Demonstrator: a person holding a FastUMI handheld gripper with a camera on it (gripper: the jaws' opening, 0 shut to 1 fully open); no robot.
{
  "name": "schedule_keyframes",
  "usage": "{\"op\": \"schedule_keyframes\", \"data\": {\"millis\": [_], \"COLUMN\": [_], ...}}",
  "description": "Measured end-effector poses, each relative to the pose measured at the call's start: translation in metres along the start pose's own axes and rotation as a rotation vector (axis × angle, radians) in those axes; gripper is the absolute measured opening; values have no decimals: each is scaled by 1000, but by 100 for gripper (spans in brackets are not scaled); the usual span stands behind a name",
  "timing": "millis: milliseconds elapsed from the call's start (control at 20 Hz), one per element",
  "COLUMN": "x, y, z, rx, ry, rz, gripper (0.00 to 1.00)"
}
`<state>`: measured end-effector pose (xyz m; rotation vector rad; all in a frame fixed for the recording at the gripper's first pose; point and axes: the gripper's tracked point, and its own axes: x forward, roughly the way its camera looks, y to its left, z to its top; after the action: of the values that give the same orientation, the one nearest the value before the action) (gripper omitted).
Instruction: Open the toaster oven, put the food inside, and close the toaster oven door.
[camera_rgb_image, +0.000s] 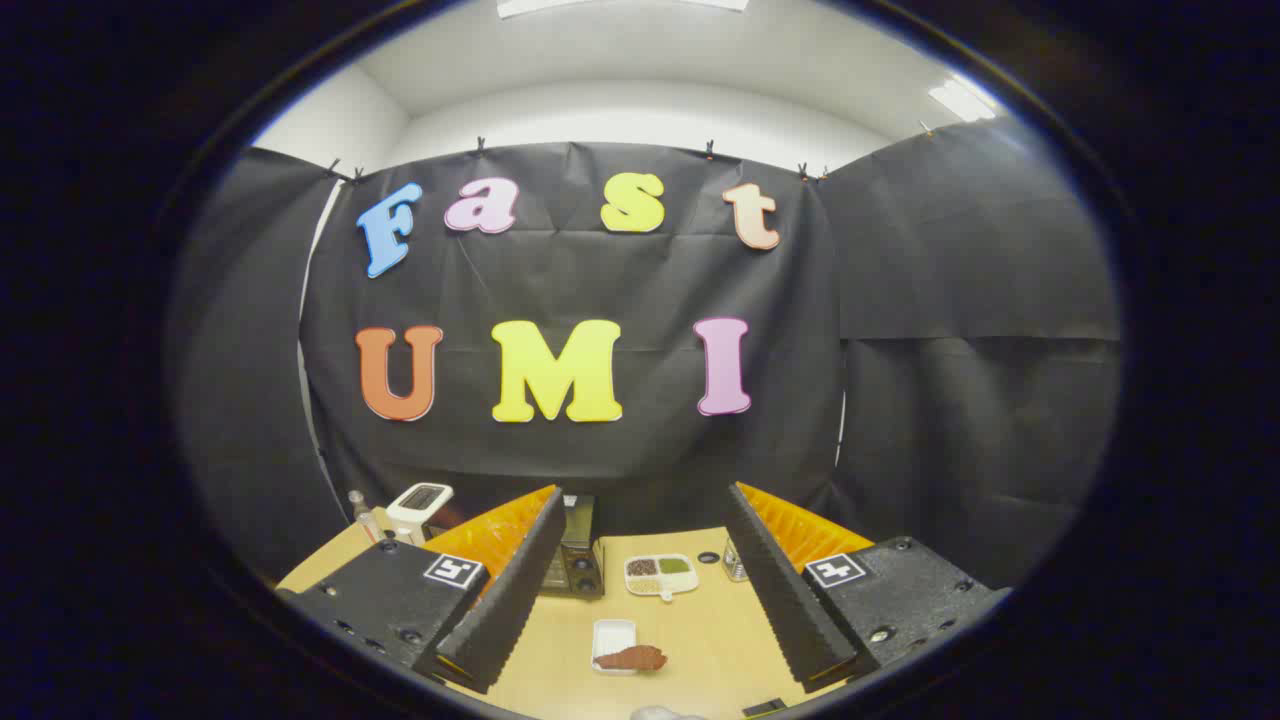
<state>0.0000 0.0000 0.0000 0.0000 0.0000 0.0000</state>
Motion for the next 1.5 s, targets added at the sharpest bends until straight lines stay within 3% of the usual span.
{"op": "schedule_keyframes", "data": {"millis": [600, 850, 1100, 1500], "x": [18, 40, 74, 161], "y": [13, 40, 83, 182], "z": [-5, -1, -14, -89], "rx": [29, 4, -22, -113], "ry": [10, -2, 7, 45], "rz": [-18, 12, 63, 179], "gripper": [100, 100, 100, 100]}}
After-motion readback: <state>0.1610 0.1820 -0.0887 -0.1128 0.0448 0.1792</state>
